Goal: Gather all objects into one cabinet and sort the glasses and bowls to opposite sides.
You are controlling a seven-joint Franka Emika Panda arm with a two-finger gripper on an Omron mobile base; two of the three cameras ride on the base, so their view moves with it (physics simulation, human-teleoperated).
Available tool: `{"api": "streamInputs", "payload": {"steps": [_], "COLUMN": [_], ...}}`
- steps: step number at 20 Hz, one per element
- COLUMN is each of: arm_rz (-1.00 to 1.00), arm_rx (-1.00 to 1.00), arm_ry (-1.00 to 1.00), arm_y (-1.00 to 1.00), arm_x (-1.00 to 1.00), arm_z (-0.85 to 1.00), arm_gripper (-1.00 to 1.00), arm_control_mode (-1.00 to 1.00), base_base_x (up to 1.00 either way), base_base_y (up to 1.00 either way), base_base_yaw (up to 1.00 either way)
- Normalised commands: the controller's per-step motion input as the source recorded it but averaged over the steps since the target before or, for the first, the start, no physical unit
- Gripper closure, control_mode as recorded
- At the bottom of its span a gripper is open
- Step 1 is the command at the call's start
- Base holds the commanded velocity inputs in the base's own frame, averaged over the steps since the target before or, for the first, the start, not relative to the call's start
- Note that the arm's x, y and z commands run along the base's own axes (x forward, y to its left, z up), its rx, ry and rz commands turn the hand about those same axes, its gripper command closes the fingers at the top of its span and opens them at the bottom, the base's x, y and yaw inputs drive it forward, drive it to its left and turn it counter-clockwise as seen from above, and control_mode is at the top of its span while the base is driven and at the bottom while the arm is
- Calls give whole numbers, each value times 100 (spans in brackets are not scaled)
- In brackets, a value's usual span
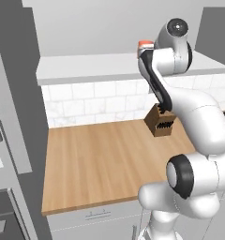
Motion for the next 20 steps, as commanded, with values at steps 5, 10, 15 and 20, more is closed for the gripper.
{"api": "streamInputs", "payload": {"steps": [5,10,15,20], "arm_rz": [0,0,0,0], "arm_rx": [0,0,0,0], "arm_ry": [0,0,0,0], "arm_y": [0,0,0,0], "arm_x": [33,41,42,42], "arm_z": [0,0,0,0], "arm_gripper": [-100,-100,-100,-100], "arm_control_mode": [-100,-100,-100,-100], "base_base_x": [0,0,0,0], "base_base_y": [0,0,0,0], "base_base_yaw": [0,0,0,0]}}
